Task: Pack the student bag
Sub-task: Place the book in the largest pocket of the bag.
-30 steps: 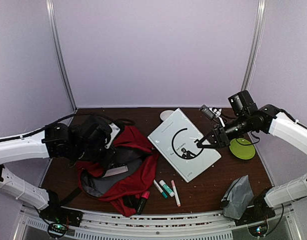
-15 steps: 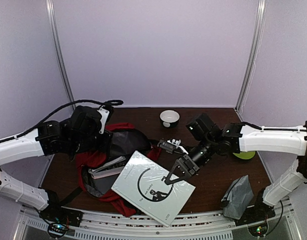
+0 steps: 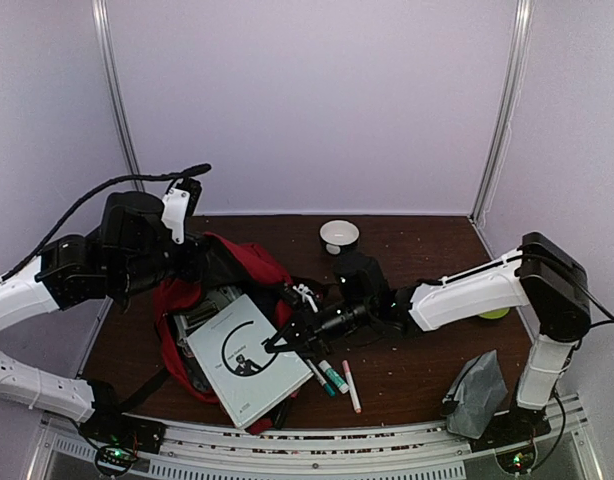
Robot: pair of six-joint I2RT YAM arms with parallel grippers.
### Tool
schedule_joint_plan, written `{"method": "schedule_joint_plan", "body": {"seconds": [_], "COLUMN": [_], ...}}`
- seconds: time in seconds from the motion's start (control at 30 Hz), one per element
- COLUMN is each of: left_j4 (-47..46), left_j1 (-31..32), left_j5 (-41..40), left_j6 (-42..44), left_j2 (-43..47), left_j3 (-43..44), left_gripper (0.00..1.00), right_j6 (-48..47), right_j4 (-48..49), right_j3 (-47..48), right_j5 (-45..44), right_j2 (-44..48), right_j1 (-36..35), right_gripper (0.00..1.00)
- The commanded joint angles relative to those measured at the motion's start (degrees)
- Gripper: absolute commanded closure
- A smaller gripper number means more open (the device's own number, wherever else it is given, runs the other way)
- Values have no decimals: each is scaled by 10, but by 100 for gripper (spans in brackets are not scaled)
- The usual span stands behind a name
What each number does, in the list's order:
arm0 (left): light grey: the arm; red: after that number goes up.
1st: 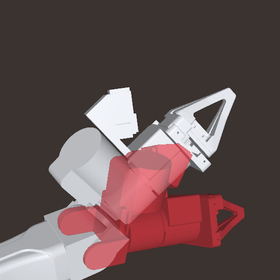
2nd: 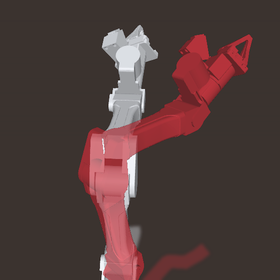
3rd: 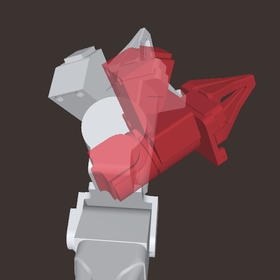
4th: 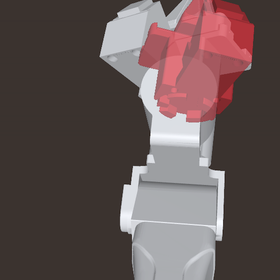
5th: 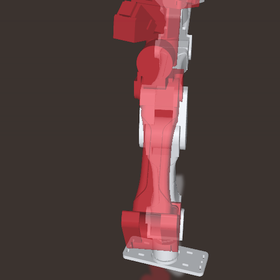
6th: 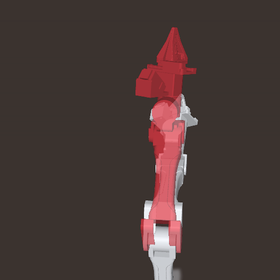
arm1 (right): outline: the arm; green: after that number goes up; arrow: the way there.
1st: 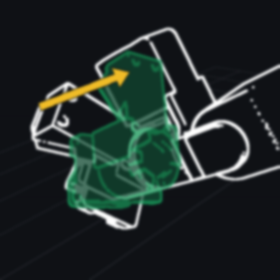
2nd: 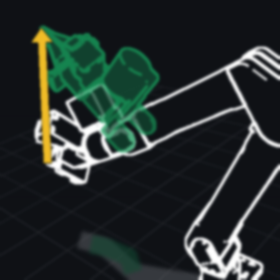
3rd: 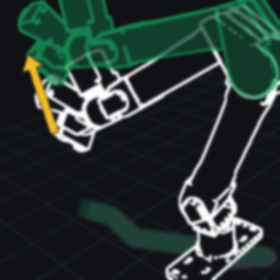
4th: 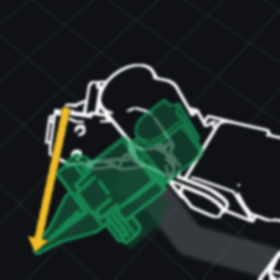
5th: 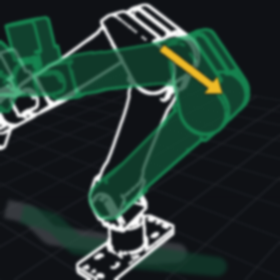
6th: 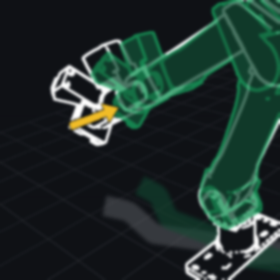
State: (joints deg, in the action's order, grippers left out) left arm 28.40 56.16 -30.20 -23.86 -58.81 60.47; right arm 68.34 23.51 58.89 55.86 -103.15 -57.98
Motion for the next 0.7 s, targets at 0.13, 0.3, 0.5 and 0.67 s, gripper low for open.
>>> {"method": "schedule_joint_plan", "body": {"seconds": [0.13,0.3,0.5,0.67], "left_j4": [-33,-25,-16,-16], "left_j1": [-4,-4,-4,-4], "left_j5": [30,34,33,40], "left_j6": [1,-2,8,11], "left_j2": [24,46,50,48], "left_j3": [24,12,12,16], "left_gripper": [100,100,100,100], "right_j6": [213,249,245,236], "right_j4": [317,366,344,314], "right_j3": [71,75,37,44], "right_j5": [6,8,14,-24], "right_j2": [-109,-126,-77,-83], "right_j1": [-11,-9,-8,11], "right_gripper": [100,100,100,100]}}
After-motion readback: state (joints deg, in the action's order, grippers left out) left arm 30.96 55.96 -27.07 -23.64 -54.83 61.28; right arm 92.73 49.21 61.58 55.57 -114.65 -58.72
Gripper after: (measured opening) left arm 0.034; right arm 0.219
